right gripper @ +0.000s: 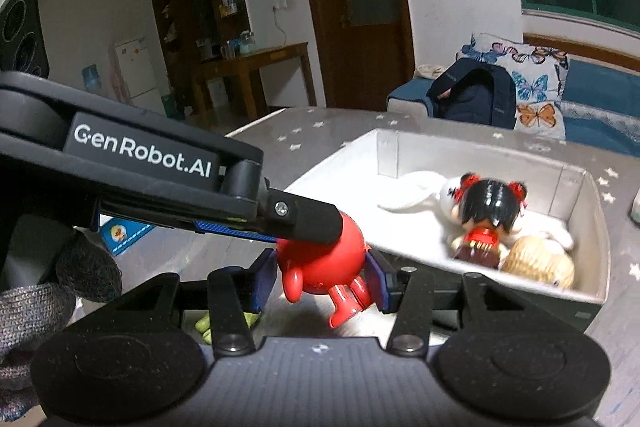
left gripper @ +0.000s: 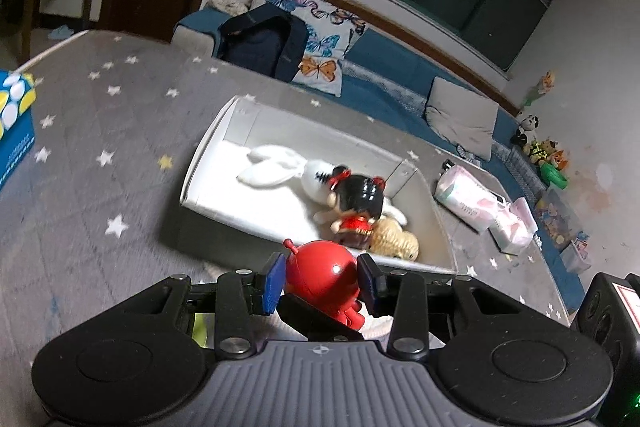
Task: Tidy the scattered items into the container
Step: 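Lift the red figure over the box rim and lower it beside the doll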
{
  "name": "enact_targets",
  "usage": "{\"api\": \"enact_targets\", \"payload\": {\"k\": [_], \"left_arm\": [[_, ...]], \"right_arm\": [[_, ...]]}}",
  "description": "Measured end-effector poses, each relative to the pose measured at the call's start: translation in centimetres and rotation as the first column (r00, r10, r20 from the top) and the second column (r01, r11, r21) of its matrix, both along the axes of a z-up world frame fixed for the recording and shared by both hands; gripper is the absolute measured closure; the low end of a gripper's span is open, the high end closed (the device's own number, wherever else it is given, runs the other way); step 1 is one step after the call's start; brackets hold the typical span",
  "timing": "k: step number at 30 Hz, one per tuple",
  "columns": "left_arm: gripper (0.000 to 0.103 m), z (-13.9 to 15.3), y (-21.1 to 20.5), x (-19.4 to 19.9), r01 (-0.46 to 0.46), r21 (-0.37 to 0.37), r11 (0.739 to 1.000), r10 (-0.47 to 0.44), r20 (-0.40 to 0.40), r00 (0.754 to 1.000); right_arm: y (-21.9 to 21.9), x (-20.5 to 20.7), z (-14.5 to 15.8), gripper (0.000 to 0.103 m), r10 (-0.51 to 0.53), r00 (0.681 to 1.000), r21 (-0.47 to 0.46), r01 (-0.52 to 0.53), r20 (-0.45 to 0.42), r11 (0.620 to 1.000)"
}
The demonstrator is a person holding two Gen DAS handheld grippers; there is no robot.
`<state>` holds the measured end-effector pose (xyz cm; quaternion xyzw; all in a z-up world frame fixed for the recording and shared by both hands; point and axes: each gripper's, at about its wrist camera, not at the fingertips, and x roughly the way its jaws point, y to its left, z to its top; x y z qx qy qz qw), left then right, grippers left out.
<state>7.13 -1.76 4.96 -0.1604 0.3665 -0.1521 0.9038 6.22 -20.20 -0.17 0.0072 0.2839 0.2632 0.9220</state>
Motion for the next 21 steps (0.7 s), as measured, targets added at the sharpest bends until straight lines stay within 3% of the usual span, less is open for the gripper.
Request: {"api": "enact_targets", "payload": {"k": [11,21], "left_arm": [[0.061,1.8,-1.2,5.4,0.027,0.011,1.000,-0.028,0.056,0.998],[0.061,-0.8,-2.1,10.9,0.039,0.055,0.998,-0.039,0.000,0.999]], "right_arm": [[-0.5,5.2,2.2,0.055,-0.035,0.999,-0.017,0.035,0.035,0.999],[-0.5,11.5,0.1,0.055,-0.055,0.996,-0.034,0.053,-0.067,0.998]]}}
